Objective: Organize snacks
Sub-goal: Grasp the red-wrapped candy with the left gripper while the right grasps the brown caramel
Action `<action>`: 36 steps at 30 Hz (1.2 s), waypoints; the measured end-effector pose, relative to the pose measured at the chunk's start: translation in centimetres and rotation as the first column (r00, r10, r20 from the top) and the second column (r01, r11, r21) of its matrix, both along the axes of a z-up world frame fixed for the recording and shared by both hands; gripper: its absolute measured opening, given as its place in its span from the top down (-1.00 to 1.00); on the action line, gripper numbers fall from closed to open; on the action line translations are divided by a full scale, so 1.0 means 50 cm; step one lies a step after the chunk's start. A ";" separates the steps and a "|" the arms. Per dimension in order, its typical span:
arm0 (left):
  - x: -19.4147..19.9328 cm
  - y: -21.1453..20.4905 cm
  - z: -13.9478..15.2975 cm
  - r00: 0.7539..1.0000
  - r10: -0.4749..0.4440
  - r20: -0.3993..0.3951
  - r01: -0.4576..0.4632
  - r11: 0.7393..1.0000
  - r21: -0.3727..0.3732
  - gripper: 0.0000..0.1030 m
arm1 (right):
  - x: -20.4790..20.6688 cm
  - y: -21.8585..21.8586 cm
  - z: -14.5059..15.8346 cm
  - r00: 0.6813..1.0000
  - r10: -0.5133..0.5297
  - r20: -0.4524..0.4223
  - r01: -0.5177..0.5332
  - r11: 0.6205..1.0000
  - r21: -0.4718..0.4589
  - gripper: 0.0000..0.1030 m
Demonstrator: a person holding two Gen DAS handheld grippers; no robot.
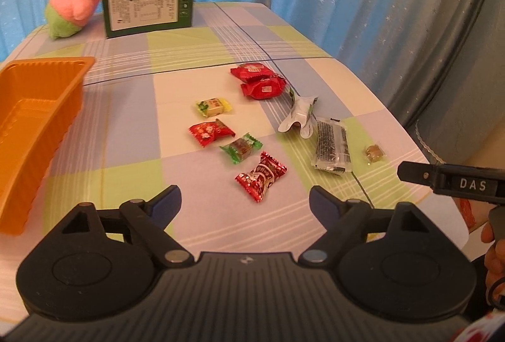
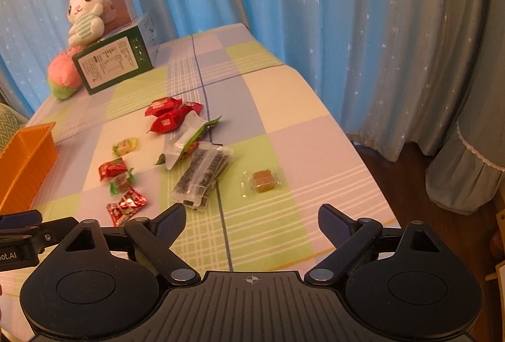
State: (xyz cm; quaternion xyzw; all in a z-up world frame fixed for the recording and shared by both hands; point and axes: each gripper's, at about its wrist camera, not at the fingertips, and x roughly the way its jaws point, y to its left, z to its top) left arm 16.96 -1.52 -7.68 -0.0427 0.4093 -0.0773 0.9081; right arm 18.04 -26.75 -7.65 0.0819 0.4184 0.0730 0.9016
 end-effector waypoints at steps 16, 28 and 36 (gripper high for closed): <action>0.121 -0.041 -0.097 0.964 -0.264 -0.023 0.265 0.963 0.039 0.30 | 0.070 -0.005 -0.063 1.000 -0.014 -0.001 0.014 1.000 -0.009 -0.43; 0.110 -0.049 -0.104 0.970 -0.241 -0.018 0.241 0.969 0.054 0.64 | 0.118 0.008 -0.096 0.999 0.032 0.011 -0.031 0.999 -0.044 0.06; 0.104 -0.048 -0.102 0.978 -0.208 -0.022 0.209 0.978 0.021 0.64 | 0.124 0.027 -0.108 0.997 0.071 0.023 -0.068 0.990 -0.123 0.54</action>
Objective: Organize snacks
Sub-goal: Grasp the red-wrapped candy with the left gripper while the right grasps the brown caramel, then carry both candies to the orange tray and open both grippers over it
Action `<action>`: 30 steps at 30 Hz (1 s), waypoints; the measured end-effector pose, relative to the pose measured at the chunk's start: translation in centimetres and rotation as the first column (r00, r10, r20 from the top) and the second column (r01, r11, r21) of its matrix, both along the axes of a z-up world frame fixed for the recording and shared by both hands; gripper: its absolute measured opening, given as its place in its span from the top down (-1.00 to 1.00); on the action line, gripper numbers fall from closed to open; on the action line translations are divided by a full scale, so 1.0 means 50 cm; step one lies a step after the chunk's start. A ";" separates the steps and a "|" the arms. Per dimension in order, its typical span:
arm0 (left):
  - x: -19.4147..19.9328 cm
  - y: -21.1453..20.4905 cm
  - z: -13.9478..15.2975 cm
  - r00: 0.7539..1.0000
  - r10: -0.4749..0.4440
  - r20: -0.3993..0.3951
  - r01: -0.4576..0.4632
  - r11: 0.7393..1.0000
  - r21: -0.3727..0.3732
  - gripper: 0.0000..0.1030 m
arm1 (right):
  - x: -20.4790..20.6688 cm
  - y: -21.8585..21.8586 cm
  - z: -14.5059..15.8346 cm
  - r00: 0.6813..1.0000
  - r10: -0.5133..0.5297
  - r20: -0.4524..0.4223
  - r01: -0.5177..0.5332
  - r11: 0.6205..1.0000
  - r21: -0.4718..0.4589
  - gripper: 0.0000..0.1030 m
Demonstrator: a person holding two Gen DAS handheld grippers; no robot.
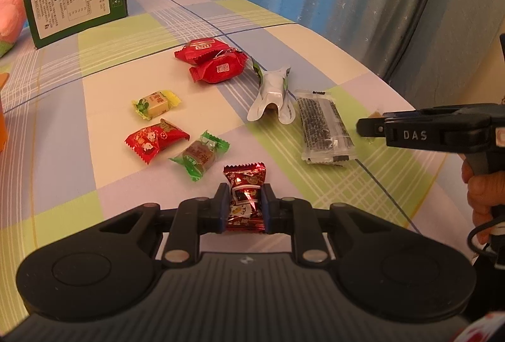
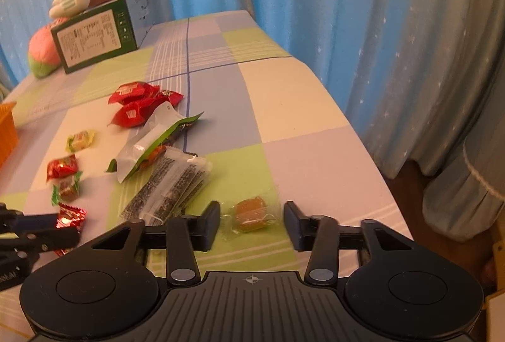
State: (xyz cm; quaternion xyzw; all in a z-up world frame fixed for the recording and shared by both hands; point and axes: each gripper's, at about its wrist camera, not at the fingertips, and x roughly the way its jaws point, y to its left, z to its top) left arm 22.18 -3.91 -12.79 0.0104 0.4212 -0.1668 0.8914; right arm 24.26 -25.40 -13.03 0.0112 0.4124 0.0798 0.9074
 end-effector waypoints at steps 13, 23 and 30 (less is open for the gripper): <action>-0.032 0.022 0.038 0.998 0.060 0.010 -0.060 0.997 -0.044 0.65 | -0.036 0.017 0.044 0.998 0.015 0.057 -0.015 1.000 0.011 0.78; -0.065 0.090 0.131 0.987 0.147 0.060 -0.143 0.987 -0.066 0.65 | -0.095 0.107 0.154 0.986 0.129 0.105 -0.135 0.989 0.055 0.78; -0.096 0.190 0.211 0.968 0.231 0.101 -0.226 0.972 -0.061 0.65 | -0.117 0.243 0.229 0.955 0.262 0.136 -0.278 0.954 0.111 0.78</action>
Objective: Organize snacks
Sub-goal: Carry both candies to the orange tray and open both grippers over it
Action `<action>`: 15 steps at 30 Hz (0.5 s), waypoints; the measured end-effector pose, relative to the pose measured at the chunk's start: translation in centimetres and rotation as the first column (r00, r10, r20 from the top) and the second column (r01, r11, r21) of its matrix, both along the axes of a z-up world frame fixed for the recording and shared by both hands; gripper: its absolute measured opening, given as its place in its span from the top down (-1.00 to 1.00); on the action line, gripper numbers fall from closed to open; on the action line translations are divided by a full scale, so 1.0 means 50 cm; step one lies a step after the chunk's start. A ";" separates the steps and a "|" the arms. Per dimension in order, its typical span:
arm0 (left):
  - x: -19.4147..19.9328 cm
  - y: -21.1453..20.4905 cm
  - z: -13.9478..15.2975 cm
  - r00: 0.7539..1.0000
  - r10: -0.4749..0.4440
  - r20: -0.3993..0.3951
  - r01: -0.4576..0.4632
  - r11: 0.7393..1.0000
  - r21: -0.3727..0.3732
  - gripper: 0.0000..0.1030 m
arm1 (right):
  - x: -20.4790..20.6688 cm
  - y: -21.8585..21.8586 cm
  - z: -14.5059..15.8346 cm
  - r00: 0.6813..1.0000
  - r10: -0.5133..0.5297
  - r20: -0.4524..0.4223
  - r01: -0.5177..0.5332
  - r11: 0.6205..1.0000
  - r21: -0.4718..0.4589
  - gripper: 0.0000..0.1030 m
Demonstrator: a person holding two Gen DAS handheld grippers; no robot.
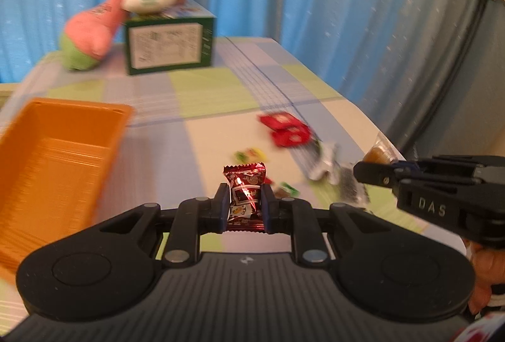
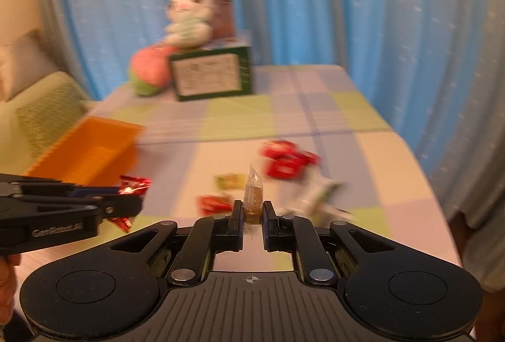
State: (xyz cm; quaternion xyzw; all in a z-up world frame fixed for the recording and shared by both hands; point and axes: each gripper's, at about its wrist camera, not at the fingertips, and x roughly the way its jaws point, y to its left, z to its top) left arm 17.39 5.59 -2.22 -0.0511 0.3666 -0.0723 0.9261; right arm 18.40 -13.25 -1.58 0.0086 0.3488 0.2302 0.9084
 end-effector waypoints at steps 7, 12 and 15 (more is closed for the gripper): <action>-0.031 0.134 0.054 0.996 0.088 0.004 -0.088 0.996 0.014 0.65 | -0.010 0.148 0.044 0.990 0.144 -0.006 -0.144 0.989 0.042 0.78; -0.047 0.239 0.066 0.986 0.167 0.000 -0.167 0.986 0.028 0.65 | -0.018 0.257 0.059 0.969 0.246 -0.009 -0.245 0.968 0.046 0.78; -0.055 0.291 0.062 0.979 0.204 -0.009 -0.203 0.978 0.036 0.65 | -0.013 0.318 0.055 0.957 0.290 -0.021 -0.289 0.956 0.043 0.78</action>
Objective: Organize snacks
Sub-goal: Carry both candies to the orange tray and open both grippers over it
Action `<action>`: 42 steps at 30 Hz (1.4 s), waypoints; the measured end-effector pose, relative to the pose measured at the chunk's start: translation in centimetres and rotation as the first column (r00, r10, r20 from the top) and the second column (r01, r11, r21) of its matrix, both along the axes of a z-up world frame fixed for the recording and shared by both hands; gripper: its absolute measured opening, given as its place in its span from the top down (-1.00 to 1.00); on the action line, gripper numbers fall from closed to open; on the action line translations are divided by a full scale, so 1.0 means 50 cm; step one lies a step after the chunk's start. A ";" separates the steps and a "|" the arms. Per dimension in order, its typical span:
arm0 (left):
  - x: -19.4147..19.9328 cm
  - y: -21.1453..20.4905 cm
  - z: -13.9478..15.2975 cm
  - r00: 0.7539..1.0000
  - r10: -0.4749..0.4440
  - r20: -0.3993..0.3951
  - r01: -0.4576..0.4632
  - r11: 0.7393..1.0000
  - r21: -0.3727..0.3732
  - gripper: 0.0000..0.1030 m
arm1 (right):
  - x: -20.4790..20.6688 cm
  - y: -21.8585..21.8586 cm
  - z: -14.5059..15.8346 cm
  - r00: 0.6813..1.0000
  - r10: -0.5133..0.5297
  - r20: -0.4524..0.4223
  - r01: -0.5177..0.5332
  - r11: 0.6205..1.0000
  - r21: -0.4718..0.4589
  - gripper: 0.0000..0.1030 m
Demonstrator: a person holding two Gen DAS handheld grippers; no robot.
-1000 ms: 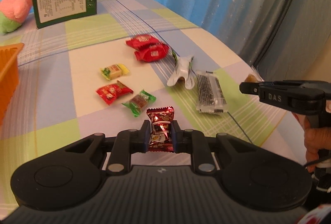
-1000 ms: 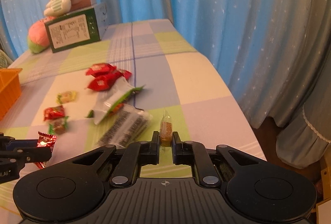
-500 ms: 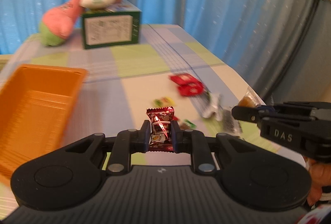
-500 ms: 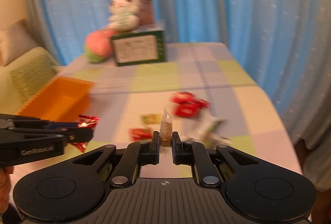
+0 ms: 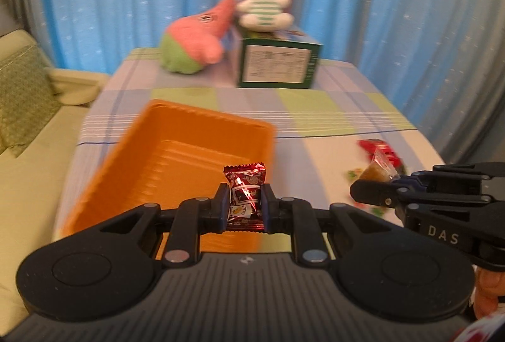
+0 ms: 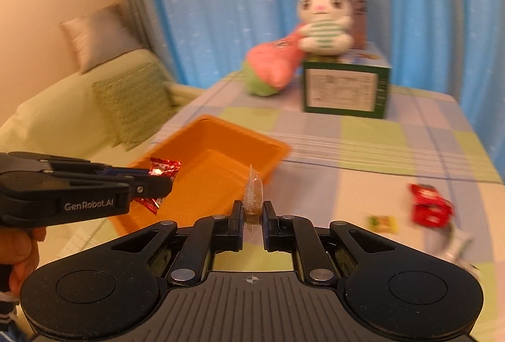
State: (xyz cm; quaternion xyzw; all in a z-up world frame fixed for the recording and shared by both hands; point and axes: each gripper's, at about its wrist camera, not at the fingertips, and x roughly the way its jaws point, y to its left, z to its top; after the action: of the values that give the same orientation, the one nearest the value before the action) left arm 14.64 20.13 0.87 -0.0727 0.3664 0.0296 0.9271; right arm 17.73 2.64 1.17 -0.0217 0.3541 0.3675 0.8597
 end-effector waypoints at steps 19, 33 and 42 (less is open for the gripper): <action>0.035 0.155 -0.092 0.995 0.089 -0.043 -0.090 0.996 -0.021 0.38 | 0.078 0.168 -0.096 0.991 0.083 -0.104 -0.087 0.996 -0.030 0.78; -0.022 0.185 -0.064 0.985 0.173 -0.001 -0.173 0.984 -0.037 0.15 | 0.074 0.188 -0.101 0.987 0.128 -0.100 -0.127 0.992 0.011 0.72; -0.067 0.163 -0.032 0.982 0.187 0.022 -0.186 0.982 -0.032 0.02 | 0.056 0.105 -0.054 0.997 0.032 -0.063 -0.030 0.999 0.036 -0.17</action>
State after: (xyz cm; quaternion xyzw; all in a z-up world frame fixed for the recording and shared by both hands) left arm 11.29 28.29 -0.75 -0.1209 0.3469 0.1099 0.9236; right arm 20.53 7.87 -1.52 -0.0006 0.3745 0.3876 0.8424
